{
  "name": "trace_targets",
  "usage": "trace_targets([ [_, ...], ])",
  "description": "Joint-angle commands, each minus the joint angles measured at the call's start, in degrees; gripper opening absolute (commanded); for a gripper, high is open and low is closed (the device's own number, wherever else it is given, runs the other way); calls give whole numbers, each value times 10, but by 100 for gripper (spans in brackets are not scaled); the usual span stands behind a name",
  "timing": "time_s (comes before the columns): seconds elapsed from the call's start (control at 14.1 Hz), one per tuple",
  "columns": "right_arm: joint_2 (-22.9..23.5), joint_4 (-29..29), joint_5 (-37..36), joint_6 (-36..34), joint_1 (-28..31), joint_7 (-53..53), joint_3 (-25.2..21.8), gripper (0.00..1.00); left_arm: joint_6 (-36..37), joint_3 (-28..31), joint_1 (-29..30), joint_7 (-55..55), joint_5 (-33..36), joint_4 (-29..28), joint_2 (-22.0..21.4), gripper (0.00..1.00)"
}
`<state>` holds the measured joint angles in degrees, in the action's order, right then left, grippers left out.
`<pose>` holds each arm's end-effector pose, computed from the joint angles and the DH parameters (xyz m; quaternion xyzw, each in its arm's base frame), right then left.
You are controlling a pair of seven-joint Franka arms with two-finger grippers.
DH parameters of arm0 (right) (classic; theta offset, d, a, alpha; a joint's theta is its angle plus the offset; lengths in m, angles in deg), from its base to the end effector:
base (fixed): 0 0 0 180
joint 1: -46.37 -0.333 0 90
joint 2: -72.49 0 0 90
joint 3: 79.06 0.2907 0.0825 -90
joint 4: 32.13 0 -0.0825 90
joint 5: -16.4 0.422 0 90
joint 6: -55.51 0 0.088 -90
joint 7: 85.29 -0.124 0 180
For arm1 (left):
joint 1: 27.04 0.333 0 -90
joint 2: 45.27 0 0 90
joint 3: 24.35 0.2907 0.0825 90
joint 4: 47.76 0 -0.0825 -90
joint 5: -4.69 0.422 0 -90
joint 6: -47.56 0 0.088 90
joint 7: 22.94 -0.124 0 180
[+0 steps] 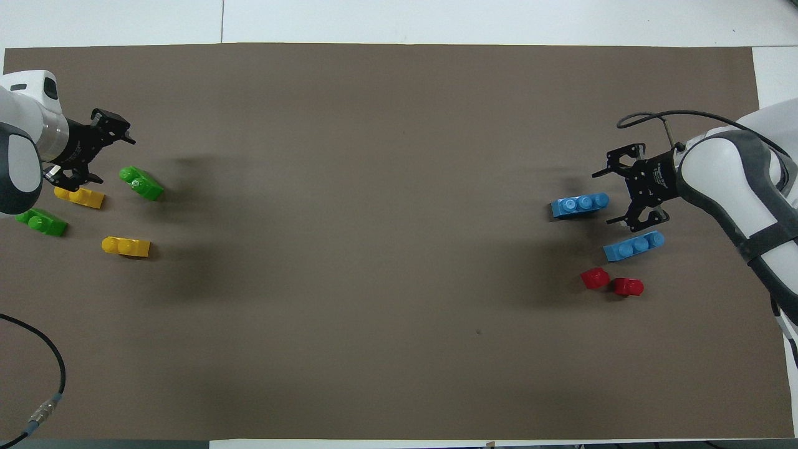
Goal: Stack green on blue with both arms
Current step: 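Grasp the green brick with the left gripper while the right grasps blue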
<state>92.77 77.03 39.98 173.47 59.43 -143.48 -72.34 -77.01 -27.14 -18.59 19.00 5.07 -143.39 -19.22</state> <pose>0.6212 -0.0423 0.2407 -0.7590 0.6148 0.1717 0.1280 0.6947 0.0717 0.2874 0.9143 0.4043 0.0218 0.0154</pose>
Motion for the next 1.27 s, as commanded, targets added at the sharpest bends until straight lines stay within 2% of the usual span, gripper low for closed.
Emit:
trace_targets([
  [0.0,-4,29,16,39,3,22,2,96,-15,-3,16,2,-5,8,12,100],
  [0.21,-6,37,19,48,3,27,2,94,-19,-3,17,2,-5,-6,13,100],
  [0.35,-7,43,35,59,3,27,2,82,-37,-3,16,2,-7,-24,11,100],
  [0.42,-7,44,40,60,3,28,2,73,-36,-3,15,2,-7,-26,11,100],
  [0.49,-8,44,41,60,4,31,2,58,-37,-3,12,2,-7,-32,11,100],
  [0.57,-8,44,47,58,5,34,2,35,-38,-3,11,2,-8,-40,9,100],
  [0.71,-9,46,63,53,10,75,2,0,-38,-3,12,2,-7,-43,8,100],
  [0.85,-9,31,64,33,12,80,2,0,-42,-3,12,2,-8,-50,6,100],
  [0.99,-10,-20,64,-10,-10,36,3,0,-43,-3,11,3,-8,-52,5,100],
  [1.2,-24,-68,64,-16,-85,-74,5,0,-57,-3,10,12,-8,-68,3,86],
])
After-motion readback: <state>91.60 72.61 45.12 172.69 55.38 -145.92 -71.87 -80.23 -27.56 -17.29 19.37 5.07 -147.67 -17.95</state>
